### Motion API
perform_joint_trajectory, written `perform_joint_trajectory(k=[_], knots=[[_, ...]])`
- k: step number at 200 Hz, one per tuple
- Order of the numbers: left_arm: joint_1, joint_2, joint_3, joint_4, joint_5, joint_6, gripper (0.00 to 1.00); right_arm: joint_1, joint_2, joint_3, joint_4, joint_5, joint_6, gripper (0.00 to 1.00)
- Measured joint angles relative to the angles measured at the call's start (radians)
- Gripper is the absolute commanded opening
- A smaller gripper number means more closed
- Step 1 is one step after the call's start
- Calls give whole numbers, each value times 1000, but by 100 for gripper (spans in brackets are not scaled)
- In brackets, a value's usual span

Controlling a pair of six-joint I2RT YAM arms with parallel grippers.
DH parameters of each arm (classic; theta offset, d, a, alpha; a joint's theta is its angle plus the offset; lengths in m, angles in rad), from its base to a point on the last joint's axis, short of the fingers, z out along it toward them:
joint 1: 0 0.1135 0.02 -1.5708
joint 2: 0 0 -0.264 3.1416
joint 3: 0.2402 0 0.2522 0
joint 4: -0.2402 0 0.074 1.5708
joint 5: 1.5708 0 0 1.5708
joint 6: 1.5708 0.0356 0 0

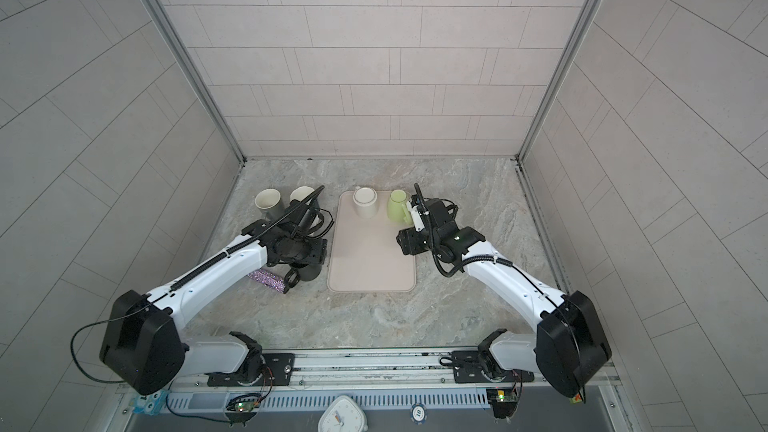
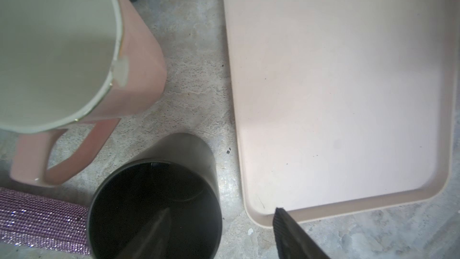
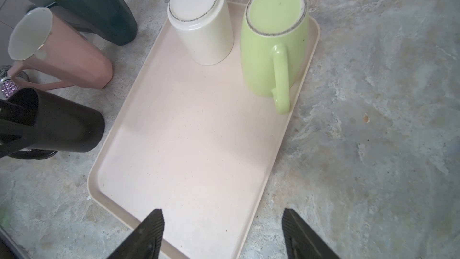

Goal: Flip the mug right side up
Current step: 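Set the black mug upright by the pink mug while the right gripper moves, then lower the right gripper onto the upside-down light-green mug and close on it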

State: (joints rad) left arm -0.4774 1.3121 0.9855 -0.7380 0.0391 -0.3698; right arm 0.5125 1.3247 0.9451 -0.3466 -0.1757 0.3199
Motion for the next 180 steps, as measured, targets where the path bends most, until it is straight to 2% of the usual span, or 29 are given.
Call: perform_joint_trajectory(k=[28,52,75,100,118,180], knots=[[0,-82,31,-31,10,8,85,0,160,124,-1,31,-56,48],[0,-146,51,-43,11,12,87,0,281,249,-30,91,-98,48],[0,-197,56,-45,14,19,98,-6,379,383,-101,157,-133,46],[0,-244,56,-41,14,24,99,-21,463,511,-172,209,-169,43],[0,-263,56,-40,18,29,99,-34,515,584,-226,221,-189,37],[0,-274,56,-27,42,32,100,-62,585,650,-322,205,-215,37]])
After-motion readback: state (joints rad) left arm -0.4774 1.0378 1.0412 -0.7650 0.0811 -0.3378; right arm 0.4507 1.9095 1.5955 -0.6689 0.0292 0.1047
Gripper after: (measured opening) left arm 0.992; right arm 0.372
